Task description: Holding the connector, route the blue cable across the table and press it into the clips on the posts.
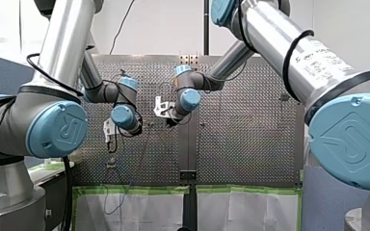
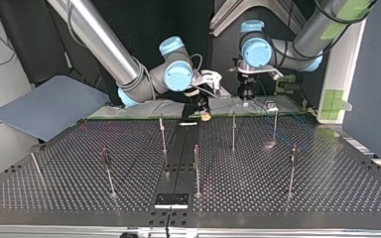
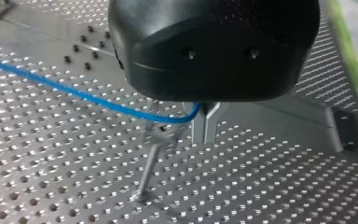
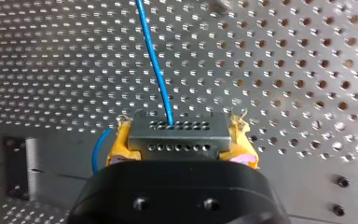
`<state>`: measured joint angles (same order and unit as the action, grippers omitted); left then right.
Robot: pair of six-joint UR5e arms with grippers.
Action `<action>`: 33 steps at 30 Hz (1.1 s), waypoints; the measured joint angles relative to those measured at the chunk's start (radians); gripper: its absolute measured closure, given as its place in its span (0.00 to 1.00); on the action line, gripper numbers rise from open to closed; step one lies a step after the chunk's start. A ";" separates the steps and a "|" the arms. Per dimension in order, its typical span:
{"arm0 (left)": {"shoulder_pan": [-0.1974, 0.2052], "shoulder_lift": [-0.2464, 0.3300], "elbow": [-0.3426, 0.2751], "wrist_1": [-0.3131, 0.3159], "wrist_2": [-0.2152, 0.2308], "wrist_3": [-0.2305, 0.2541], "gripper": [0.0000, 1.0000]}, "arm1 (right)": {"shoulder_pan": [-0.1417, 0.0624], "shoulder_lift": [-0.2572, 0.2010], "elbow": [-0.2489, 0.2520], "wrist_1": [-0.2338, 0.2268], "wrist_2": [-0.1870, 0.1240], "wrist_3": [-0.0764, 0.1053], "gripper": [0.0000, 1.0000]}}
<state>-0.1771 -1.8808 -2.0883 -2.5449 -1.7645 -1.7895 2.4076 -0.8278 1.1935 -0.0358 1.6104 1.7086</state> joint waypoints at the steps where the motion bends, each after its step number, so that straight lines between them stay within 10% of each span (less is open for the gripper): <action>1: 0.002 -0.001 0.006 -0.001 0.000 -0.003 1.00 | -0.002 0.000 0.000 -0.009 -0.003 0.001 1.00; 12: 0.029 -0.025 0.072 -0.020 0.022 -0.022 1.00 | -0.021 0.005 0.000 -0.075 -0.074 0.023 1.00; 33: 0.028 -0.045 0.082 -0.016 0.045 -0.040 1.00 | -0.039 0.042 -0.001 -0.069 -0.078 0.044 1.00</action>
<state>-0.1487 -1.9255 -2.0062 -2.5612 -1.7198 -1.8293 2.3682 -0.7857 1.1925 -0.1049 1.5321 1.7529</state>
